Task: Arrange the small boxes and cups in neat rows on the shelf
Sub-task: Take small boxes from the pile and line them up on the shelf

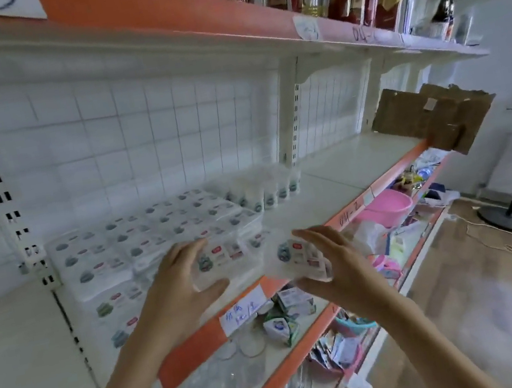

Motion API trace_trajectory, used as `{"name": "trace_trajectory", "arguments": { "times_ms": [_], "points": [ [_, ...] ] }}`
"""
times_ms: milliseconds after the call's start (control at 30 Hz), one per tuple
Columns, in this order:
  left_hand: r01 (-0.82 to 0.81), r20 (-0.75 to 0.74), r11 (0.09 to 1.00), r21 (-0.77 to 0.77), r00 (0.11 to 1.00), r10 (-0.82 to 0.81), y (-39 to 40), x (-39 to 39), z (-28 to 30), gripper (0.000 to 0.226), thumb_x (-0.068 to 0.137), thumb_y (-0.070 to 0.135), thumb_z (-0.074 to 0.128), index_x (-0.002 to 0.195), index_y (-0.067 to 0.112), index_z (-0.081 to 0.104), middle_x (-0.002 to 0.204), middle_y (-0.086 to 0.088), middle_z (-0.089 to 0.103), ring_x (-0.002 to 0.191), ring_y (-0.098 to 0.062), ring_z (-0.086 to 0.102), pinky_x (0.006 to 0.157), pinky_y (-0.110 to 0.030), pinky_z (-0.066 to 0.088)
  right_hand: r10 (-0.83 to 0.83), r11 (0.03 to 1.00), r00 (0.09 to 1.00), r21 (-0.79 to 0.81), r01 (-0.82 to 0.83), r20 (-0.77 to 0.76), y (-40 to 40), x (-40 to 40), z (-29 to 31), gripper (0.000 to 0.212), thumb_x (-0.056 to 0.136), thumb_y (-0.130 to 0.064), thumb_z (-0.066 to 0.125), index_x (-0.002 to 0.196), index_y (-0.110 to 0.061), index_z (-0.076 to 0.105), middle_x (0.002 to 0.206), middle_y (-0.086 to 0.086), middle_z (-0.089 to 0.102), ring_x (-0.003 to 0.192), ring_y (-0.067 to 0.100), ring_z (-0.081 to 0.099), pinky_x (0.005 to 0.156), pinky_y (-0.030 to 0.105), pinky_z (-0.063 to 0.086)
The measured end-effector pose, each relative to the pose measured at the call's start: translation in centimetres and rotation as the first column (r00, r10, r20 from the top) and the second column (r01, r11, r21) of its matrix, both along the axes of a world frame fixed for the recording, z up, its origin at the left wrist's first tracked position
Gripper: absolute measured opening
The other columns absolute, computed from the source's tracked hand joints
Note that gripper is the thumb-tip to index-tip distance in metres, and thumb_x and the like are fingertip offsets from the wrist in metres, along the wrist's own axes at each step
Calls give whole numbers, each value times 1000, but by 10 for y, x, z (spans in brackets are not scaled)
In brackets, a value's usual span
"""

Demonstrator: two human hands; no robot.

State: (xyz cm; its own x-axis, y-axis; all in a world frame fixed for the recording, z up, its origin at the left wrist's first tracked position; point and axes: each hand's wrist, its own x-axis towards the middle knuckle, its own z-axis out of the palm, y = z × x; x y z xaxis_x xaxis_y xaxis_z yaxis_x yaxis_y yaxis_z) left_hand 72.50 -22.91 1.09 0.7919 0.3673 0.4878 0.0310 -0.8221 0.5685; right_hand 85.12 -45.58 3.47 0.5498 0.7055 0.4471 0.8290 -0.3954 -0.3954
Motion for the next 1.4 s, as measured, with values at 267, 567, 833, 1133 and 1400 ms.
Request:
{"name": "trace_trajectory", "arguments": {
  "times_ms": [267,567,833,1133,1400],
  "points": [
    [-153,-143,985,85,976,164,7,53,-4,77,72,57,64,135,17,42,131,3,45,125,-14,36,98,-19,25,170,946,977,-254,-199,-133,70,112,5,69,82,-28,68,141,-25,33,142,-2,35,125,16,39,100,27,32],
    [-324,-85,933,159,937,340,-6,68,-31,67,67,66,49,116,22,61,126,0,39,119,-12,26,102,-36,30,497,820,839,-196,-537,-221,92,182,-19,56,76,-35,73,125,-36,46,123,-22,42,118,3,38,98,15,29],
    [-485,-155,855,182,845,512,-36,68,-37,63,72,62,52,129,40,38,131,8,27,121,-14,40,102,-36,37,721,685,684,-30,-728,-108,113,205,-48,49,78,-52,60,123,-43,43,132,-19,30,122,3,29,96,6,22],
    [-577,-181,795,187,775,605,-47,72,-39,62,80,44,61,137,29,41,137,4,30,111,-2,39,96,-29,45,759,650,651,24,-759,10,121,205,-70,59,83,-68,41,129,-32,45,144,-7,34,132,13,28,106,26,25],
    [-587,-181,778,225,759,625,-47,73,-41,62,82,42,60,138,27,40,140,3,26,121,-10,39,94,-33,47,727,683,687,-111,-722,2,119,208,-68,69,81,-75,28,136,-35,37,150,-13,21,138,15,21,110,36,27]
  ]
}}
